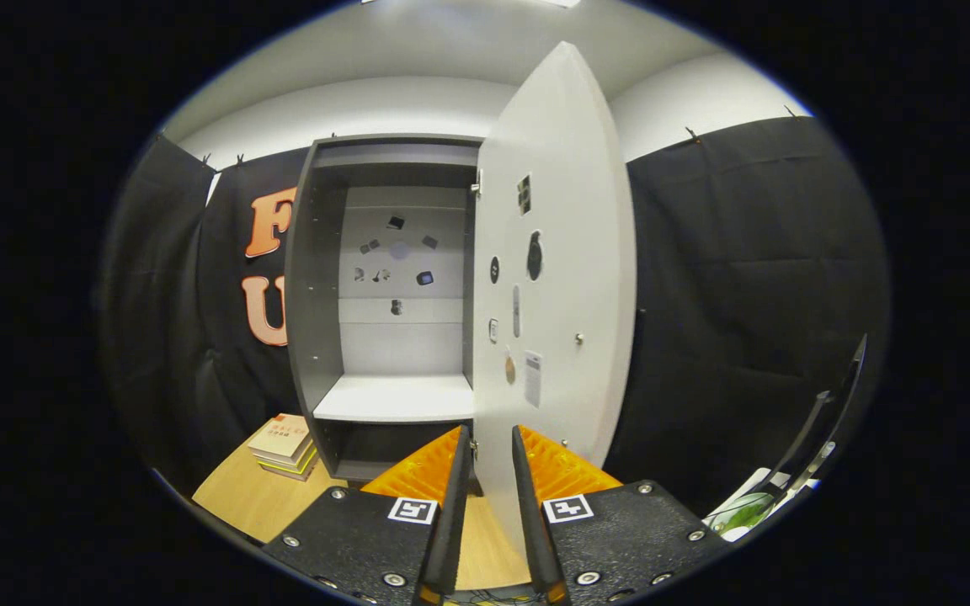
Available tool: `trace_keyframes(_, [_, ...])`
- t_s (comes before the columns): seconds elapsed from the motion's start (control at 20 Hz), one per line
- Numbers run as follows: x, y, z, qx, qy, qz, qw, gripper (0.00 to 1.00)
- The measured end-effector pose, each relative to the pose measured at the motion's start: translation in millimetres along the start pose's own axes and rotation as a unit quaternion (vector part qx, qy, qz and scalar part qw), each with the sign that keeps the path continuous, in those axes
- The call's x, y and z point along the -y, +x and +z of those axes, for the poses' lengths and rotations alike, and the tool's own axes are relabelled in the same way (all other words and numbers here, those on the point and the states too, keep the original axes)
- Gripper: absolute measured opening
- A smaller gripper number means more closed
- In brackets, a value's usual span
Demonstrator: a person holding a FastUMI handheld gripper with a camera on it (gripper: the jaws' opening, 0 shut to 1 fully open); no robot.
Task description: Open the shoe cabinet door, grab the shoes and put them into the shoe cabinet, then close the shoe cabinet door.
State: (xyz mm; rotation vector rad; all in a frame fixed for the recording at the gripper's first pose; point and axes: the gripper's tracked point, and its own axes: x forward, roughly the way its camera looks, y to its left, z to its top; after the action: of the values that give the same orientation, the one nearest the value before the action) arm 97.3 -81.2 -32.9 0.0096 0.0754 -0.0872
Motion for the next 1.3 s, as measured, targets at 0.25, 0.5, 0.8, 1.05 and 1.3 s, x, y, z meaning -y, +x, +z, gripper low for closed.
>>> trace_keyframes(0.25, [-38.7,2.2,-20.1,-0.026,-0.002,0.048,0.999,0.32])
trace_keyframes(0.5, [-77.2,2.6,-67.9,-0.093,0.001,0.091,0.991,0.38])
trace_keyframes(0.8, [-98.9,2.7,-141.1,-0.188,0.027,0.114,0.975,0.38])
trace_keyframes(1.05, [-103.8,12.5,-198.9,-0.243,0.029,0.114,0.963,0.38])
trace_keyframes(1.3, [-126.1,33.9,-262.0,-0.297,0.028,0.127,0.946,0.38])
